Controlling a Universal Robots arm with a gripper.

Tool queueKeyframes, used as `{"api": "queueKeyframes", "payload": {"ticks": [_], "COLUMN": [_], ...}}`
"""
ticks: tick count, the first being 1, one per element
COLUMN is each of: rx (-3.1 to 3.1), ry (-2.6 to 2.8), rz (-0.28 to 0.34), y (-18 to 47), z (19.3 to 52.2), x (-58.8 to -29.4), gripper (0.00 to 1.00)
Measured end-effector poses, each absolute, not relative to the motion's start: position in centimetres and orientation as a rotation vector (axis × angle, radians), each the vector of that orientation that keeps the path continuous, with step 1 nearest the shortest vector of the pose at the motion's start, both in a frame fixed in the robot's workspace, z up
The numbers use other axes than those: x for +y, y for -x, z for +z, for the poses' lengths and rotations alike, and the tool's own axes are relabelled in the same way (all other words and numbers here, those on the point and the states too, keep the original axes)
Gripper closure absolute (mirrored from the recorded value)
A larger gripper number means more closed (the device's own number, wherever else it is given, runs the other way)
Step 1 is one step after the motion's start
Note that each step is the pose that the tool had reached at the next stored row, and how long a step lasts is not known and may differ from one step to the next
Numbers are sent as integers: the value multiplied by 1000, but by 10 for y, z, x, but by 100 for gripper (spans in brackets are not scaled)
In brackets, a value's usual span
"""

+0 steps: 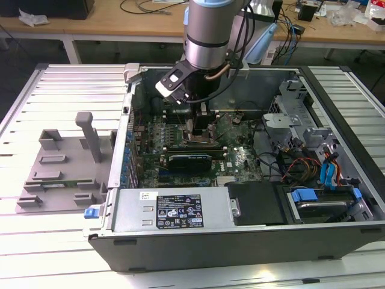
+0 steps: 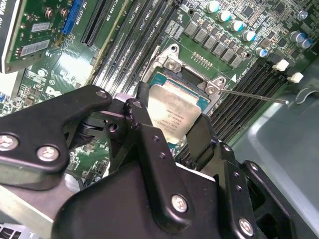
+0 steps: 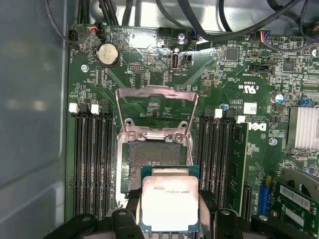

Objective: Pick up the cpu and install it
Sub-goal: 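Place the cpu into insertion slot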

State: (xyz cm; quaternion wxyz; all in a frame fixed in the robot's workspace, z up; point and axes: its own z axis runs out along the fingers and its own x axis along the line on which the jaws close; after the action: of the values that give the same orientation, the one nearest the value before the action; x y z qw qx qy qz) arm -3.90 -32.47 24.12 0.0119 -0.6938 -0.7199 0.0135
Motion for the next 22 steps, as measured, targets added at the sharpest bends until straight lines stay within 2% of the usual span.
{"api": "queueKeyframes", "payload": {"ticks": [22], "rx": [-2245], "ry": [2163], "rz": [42], "y": [38], "z": [224], "x": [-324], "gripper": [45]}}
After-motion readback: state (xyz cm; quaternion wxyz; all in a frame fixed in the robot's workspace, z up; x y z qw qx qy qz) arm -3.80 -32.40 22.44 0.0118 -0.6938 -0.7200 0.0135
